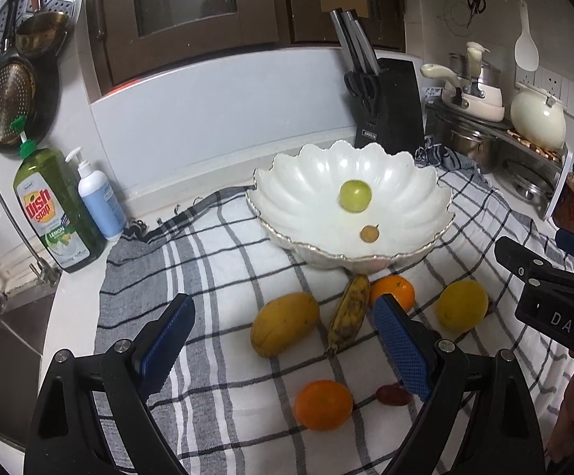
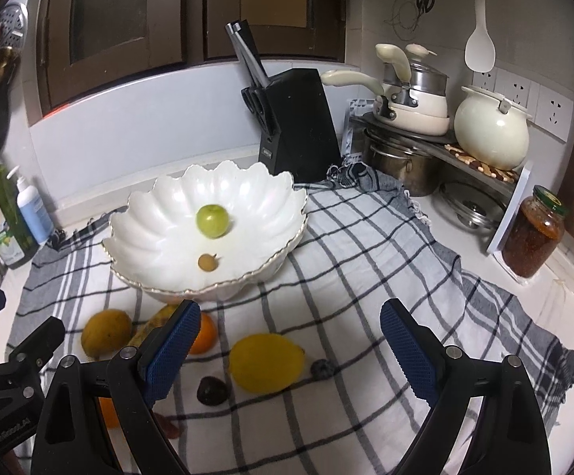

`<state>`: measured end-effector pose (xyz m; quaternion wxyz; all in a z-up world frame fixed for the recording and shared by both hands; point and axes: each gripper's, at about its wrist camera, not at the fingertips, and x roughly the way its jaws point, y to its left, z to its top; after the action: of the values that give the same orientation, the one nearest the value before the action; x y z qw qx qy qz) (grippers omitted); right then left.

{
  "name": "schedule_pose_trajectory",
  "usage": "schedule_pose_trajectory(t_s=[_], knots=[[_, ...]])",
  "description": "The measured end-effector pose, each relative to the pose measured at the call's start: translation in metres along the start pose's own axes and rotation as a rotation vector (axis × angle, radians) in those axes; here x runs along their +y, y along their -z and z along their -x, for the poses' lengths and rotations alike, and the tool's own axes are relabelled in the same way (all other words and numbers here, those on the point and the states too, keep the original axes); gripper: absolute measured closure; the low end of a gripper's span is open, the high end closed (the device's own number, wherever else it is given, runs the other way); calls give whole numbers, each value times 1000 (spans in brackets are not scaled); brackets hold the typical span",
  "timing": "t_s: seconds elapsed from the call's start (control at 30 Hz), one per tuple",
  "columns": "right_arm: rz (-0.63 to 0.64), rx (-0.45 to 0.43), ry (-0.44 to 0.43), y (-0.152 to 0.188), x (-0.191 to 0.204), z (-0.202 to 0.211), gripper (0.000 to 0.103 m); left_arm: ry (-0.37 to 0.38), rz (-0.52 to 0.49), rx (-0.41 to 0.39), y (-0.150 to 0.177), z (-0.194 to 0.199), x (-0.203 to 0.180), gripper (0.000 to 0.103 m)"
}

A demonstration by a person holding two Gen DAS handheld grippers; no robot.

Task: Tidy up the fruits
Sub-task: 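Withdraw both open tools from the bowl back toward the fruits, then grasp the orange with the left tool while the right tool grasps the large yellow lemon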

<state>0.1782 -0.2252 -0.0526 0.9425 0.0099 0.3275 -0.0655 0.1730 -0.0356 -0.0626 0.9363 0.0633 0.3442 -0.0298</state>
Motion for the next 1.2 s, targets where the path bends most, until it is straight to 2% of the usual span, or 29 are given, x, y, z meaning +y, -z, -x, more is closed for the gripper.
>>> schedule_pose_trajectory(t_s=[0.4, 0.93, 1.2], knots=[[-9, 36, -4, 25, 2, -10, 10, 6, 14, 17, 25, -9, 1, 10], [2, 77, -1, 47, 0, -29, 10, 12, 32, 83, 49, -31, -5, 11], [4, 96, -4, 54, 2, -38, 10, 15, 39, 120, 61, -42, -7, 19]])
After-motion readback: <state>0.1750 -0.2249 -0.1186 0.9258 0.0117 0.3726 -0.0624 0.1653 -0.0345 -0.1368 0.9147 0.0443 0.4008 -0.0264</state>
